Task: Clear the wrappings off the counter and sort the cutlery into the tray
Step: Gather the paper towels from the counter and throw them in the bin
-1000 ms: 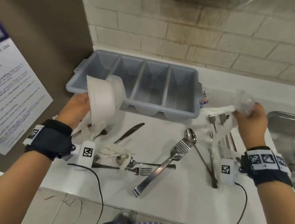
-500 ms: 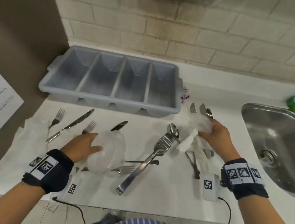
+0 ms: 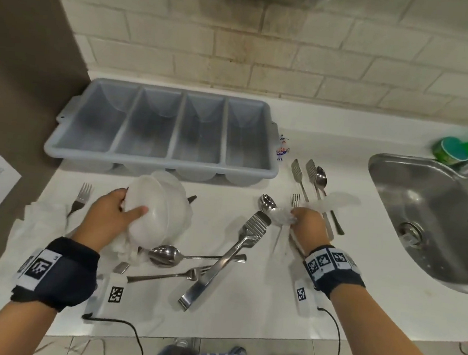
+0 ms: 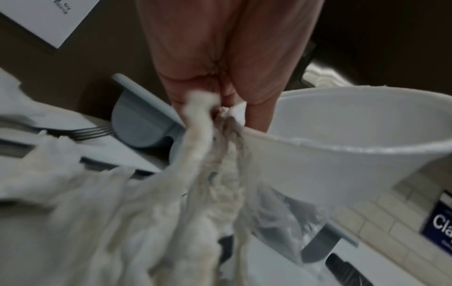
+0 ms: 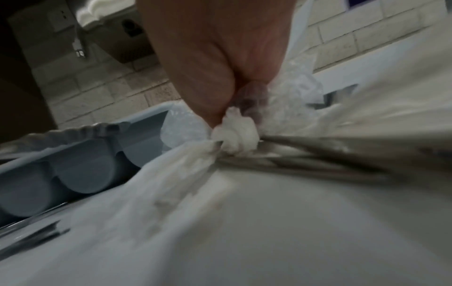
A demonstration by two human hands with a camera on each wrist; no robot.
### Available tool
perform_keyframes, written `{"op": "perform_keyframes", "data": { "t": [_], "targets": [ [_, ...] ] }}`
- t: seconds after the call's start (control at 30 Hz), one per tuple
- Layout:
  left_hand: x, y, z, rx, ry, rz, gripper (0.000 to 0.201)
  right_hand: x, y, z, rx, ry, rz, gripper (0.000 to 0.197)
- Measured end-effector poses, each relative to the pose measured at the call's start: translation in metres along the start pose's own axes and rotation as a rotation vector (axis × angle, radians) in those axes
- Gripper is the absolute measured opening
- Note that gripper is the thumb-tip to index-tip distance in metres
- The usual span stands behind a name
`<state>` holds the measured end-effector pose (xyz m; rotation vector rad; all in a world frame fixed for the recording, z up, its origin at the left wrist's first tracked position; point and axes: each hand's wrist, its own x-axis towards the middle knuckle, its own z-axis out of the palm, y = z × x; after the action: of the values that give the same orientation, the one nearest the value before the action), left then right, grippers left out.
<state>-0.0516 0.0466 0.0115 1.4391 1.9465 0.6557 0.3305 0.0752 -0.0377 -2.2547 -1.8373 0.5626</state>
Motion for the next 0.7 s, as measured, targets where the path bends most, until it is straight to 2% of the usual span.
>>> {"op": "perform_keyframes", "data": {
  "t": [0.1,0.2,0.27,0.33,0.4,0.47,0.5,0.57,0.6,0.67,0.7],
  "targets": [
    [0.003,0.017,-0.018,-0.085,0.057,0.052,0.046,0.003,-0.001,-0.01,0.154,0.079,0.031,0.029],
    [0.004,0.045,-0.03,-0.2,0.028,0.127,0.05,-0.011,-0.006,-0.047,0.48,0.254,0.13,0.036],
    [0.002,0.071,-0.029,-0.3,-0.028,0.202,0.052,-0.038,-0.001,-0.078,0.726,0.401,0.144,0.026],
    [-0.002,0.102,-0.023,-0.361,-0.083,0.308,0.045,-0.08,0.012,-0.103,1.072,0.552,0.103,0.017],
    [-0.012,0.135,-0.007,-0.406,-0.167,0.402,0.046,-0.128,0.036,-0.116,1.225,0.7,0.094,0.024],
    [-0.029,0.165,0.017,-0.421,-0.275,0.465,0.054,-0.178,0.07,-0.118,1.324,0.818,0.114,0.018],
    [-0.039,0.178,0.034,-0.414,-0.347,0.495,0.054,-0.204,0.089,-0.116,1.407,0.853,0.139,0.021],
    [-0.064,0.203,0.071,-0.393,-0.505,0.536,0.055,-0.256,0.124,-0.106,1.501,0.966,0.284,0.045],
    [-0.08,0.214,0.09,-0.377,-0.591,0.546,0.054,-0.281,0.137,-0.1,1.479,1.03,0.389,0.042],
    [-0.112,0.23,0.135,-0.347,-0.771,0.56,0.048,-0.325,0.166,-0.085,1.373,1.116,0.558,0.01],
    [-0.13,0.235,0.159,-0.32,-0.854,0.569,0.046,-0.344,0.181,-0.076,1.321,1.168,0.635,0.03]
  ]
}}
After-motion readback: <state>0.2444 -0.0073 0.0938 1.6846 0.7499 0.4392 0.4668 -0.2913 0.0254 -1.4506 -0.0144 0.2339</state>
